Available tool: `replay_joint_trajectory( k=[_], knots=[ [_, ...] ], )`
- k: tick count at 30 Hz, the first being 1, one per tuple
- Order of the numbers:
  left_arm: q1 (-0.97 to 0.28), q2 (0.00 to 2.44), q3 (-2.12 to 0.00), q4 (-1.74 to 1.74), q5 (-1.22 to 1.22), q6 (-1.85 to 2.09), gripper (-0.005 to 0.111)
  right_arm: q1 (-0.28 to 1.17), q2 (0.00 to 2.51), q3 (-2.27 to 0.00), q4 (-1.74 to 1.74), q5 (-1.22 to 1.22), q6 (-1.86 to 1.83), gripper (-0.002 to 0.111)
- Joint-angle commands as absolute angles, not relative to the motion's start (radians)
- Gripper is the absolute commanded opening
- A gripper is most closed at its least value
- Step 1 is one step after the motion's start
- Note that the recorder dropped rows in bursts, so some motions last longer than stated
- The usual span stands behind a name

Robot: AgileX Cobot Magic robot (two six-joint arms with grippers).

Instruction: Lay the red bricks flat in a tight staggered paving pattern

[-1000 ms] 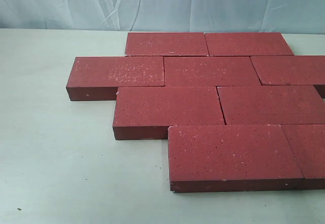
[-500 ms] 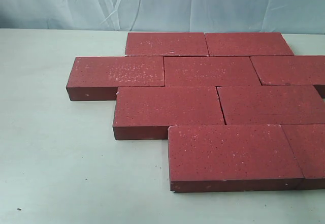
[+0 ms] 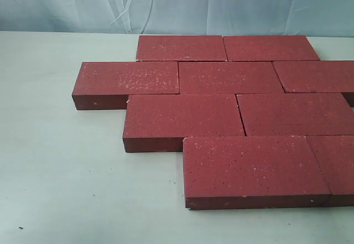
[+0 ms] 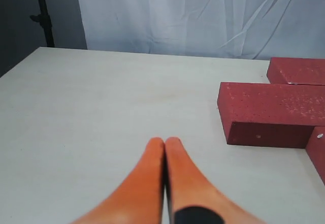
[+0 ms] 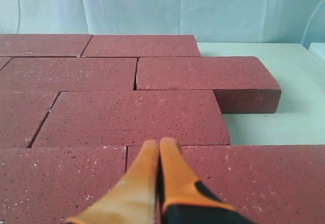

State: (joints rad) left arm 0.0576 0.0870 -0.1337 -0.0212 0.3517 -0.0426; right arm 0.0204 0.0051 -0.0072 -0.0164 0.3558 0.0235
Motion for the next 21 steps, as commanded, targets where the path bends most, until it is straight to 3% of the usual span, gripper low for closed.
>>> replay_joint_trajectory(
  k=[1,21],
  knots=[
    [0.060,0.000,-0.008,-0.032,0.231,-0.045,0.000,0.022,0.000,0.000,-0.014,0.349,0.021,-0.001],
    [0.060,0.000,0.000,-0.015,0.233,-0.037,0.000,0.022,0.000,0.000,-0.014,0.351,0.021,-0.001]
  ],
)
